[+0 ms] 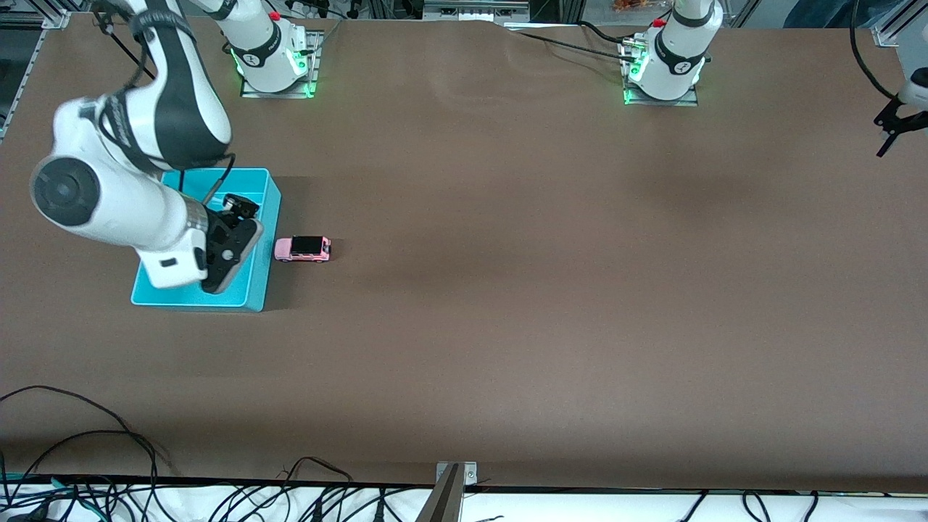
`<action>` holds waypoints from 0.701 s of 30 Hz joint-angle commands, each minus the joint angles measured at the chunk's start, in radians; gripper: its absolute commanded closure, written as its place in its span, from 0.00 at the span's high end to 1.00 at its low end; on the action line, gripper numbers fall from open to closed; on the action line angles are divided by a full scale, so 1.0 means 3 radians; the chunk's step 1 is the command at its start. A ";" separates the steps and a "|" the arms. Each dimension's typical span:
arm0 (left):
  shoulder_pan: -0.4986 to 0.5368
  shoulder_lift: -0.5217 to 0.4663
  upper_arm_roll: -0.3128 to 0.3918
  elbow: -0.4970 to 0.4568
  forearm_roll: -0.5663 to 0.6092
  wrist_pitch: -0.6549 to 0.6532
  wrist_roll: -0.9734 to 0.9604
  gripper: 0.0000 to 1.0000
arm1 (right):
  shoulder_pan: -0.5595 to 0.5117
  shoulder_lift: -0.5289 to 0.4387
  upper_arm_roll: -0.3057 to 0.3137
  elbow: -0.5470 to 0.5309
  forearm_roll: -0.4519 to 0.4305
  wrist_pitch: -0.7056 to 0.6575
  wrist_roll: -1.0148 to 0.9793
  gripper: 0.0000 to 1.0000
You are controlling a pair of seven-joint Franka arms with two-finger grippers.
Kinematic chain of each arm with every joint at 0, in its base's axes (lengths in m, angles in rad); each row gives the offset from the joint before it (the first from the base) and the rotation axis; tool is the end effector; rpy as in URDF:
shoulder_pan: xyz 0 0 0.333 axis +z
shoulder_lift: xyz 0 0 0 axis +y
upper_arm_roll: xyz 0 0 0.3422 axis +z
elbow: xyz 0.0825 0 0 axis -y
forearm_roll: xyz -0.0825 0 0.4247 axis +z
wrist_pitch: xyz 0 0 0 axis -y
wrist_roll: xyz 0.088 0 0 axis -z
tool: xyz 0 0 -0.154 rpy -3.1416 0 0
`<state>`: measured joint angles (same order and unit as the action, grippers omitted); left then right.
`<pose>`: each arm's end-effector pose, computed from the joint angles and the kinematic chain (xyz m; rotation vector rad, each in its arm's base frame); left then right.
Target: Wind and store pink jeep toy
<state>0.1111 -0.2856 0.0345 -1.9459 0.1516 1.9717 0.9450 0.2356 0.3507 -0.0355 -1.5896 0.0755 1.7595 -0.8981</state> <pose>0.5359 0.0969 0.6101 -2.6037 1.1574 -0.2795 0.6639 0.1471 0.3826 -2.5872 -1.5480 0.2252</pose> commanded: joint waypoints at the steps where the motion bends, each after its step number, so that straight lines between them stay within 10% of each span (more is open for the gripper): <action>1: 0.0008 -0.0019 -0.0084 0.0151 -0.0076 -0.0287 -0.0280 1.00 | -0.0013 -0.0018 0.0016 -0.0335 0.0096 0.0265 -0.0636 1.00; 11: -0.0151 0.0011 -0.0319 0.0453 -0.0337 -0.0988 -0.2345 1.00 | -0.0013 -0.0075 0.0180 -0.1138 0.0096 0.1062 -0.1219 1.00; 21: -0.0156 0.0037 -0.0473 0.0606 -0.0418 -0.1453 -0.3068 1.00 | -0.0013 -0.0100 0.0266 -0.1849 0.0096 0.2039 -0.1261 1.00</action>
<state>0.0638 -0.2937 -0.1010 -1.8151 0.0649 1.6060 0.1028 0.2374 0.3735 0.0327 -2.0144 0.0850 2.2440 -1.2426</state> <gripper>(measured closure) 0.000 0.000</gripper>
